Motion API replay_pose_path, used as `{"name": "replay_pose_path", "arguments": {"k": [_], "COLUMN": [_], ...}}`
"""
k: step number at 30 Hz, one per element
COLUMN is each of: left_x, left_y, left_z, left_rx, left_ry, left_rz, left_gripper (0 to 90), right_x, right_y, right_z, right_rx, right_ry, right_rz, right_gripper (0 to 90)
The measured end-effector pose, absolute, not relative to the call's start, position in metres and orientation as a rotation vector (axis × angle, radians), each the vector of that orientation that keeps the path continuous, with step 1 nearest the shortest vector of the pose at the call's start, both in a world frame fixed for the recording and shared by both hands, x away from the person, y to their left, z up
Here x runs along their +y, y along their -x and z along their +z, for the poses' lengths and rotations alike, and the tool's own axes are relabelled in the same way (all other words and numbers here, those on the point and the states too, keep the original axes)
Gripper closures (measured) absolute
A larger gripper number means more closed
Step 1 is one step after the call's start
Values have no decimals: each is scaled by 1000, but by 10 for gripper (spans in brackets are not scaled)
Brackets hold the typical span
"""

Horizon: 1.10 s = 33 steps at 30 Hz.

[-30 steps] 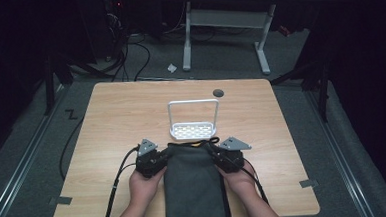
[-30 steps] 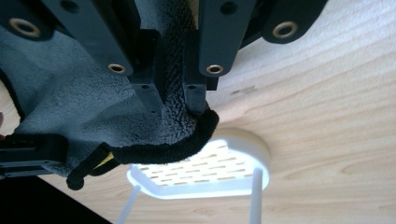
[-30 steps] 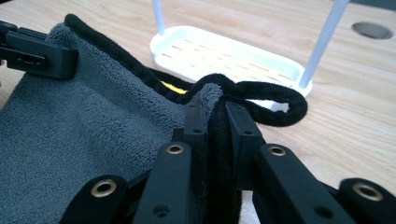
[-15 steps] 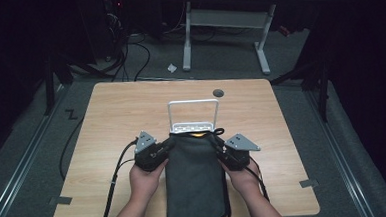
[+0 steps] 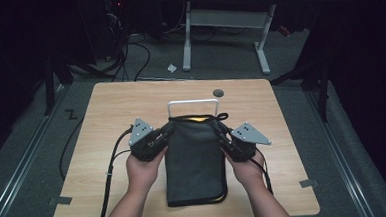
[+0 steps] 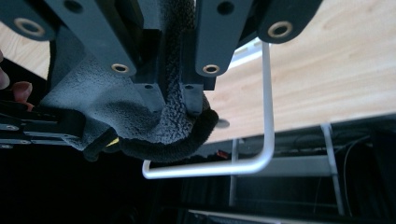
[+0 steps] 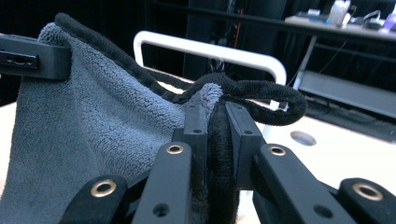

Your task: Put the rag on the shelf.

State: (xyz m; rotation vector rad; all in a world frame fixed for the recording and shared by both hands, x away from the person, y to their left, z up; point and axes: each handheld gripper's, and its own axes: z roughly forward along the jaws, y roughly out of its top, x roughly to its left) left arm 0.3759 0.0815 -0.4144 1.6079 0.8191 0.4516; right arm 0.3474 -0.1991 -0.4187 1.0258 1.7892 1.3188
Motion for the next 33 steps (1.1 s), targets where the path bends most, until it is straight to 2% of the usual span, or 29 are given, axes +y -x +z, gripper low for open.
{"name": "replay_pose_path", "arguments": {"k": [21,33], "left_x": [80,77], "left_y": [-384,-425], "left_z": [-352,-322], "left_rx": [713,687], "left_ry": [-1536,-1535], "left_rz": [554,589], "left_gripper": [838,838], "right_x": [-203,-206], "right_y": [-352,-386], "right_z": [-358,-323], "right_rx": [1664,1631], "right_ry": [-941,-939], "right_rz": [1397,1407], "right_gripper": [805,805]}}
